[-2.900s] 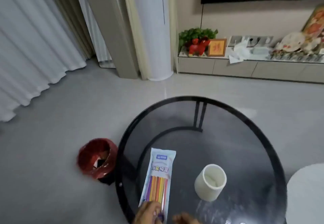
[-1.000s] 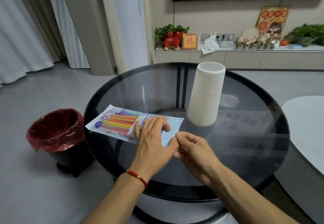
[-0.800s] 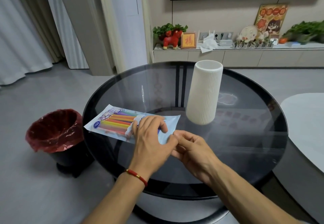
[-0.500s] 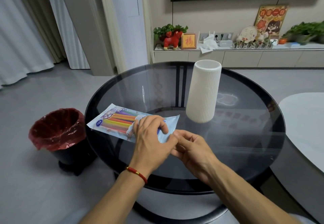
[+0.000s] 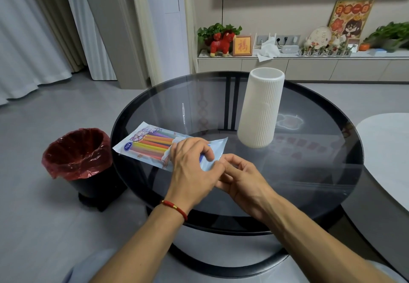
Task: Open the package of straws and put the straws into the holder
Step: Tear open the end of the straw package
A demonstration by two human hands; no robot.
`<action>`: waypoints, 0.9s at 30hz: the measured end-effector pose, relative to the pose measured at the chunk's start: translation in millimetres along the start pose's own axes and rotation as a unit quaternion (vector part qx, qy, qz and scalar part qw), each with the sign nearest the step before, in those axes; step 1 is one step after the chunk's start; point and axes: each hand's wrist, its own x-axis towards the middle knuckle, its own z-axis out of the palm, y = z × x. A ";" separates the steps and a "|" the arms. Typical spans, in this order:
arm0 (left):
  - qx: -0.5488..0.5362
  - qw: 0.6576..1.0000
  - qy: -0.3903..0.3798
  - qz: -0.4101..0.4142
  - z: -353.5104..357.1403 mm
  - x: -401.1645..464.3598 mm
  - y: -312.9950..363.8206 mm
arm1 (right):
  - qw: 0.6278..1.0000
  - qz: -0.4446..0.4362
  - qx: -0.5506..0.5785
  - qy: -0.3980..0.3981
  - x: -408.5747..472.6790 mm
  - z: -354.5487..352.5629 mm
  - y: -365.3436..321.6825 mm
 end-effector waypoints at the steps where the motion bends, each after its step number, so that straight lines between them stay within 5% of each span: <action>1: 0.007 1.000 -0.003 -0.005 0.4 0.6 -0.7 | 1.000 -0.006 -0.019 0.004 0.5 0.8 0.4; 11: 0.204 0.959 -0.186 0.059 -6.9 2.8 2.0 | 0.934 -0.092 -0.340 0.065 1.5 1.9 -0.1; 24: 0.169 0.971 -0.171 0.014 -7.8 0.3 16.7 | 0.902 -0.081 -0.415 0.084 5.3 1.5 -14.5; 27: 0.167 0.969 -0.181 0.007 -4.5 -1.1 18.0 | 0.921 -0.050 -0.379 0.073 3.8 0.4 -15.5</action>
